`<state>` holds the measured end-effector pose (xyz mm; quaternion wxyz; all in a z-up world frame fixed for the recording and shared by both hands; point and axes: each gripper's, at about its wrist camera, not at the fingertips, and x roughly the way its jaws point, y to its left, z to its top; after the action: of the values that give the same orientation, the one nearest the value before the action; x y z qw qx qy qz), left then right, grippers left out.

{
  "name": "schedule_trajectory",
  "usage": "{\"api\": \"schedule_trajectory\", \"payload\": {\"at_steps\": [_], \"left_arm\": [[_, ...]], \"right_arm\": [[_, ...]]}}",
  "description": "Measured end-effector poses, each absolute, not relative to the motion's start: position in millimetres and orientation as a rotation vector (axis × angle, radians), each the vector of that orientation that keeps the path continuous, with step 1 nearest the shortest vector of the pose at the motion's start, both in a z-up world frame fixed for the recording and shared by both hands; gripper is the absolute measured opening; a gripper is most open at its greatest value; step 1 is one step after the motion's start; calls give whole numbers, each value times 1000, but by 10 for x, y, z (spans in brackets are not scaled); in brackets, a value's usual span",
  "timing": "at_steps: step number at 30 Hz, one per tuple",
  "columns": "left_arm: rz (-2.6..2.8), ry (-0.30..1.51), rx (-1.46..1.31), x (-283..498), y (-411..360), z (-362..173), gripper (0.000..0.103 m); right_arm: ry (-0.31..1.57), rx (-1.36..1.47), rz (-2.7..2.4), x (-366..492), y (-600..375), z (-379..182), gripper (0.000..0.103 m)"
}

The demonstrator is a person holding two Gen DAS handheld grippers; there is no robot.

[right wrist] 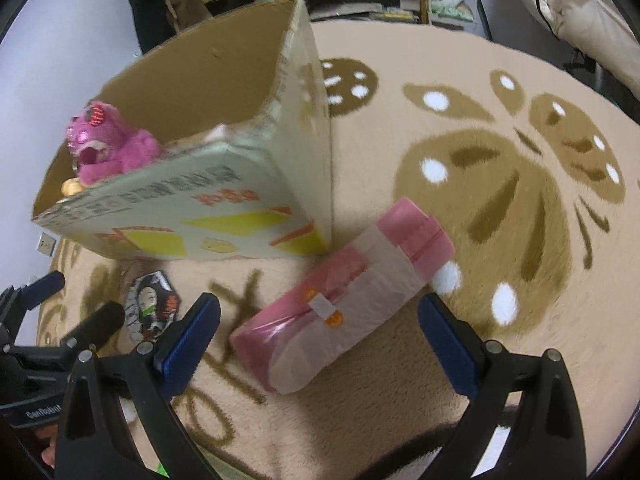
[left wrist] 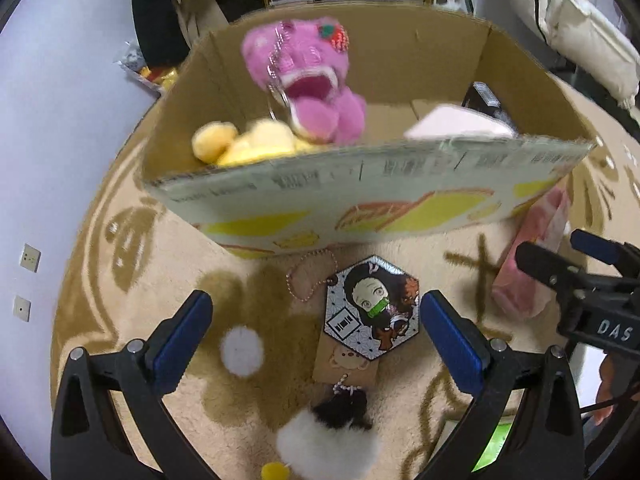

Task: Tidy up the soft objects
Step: 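Move the left tool to the anime keychain while the right tool approaches the pink-wrapped roll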

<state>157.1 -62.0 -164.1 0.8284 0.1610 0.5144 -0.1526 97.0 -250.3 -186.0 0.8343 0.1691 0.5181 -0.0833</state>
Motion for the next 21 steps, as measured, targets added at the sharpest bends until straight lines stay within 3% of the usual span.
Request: {"api": "schedule_trajectory", "payload": {"at_steps": [21], "left_arm": [[-334,1140,359,1731,-776,-2032,102]], "right_arm": [[1154,418,-198,1140,-2601,-2189,103]]}}
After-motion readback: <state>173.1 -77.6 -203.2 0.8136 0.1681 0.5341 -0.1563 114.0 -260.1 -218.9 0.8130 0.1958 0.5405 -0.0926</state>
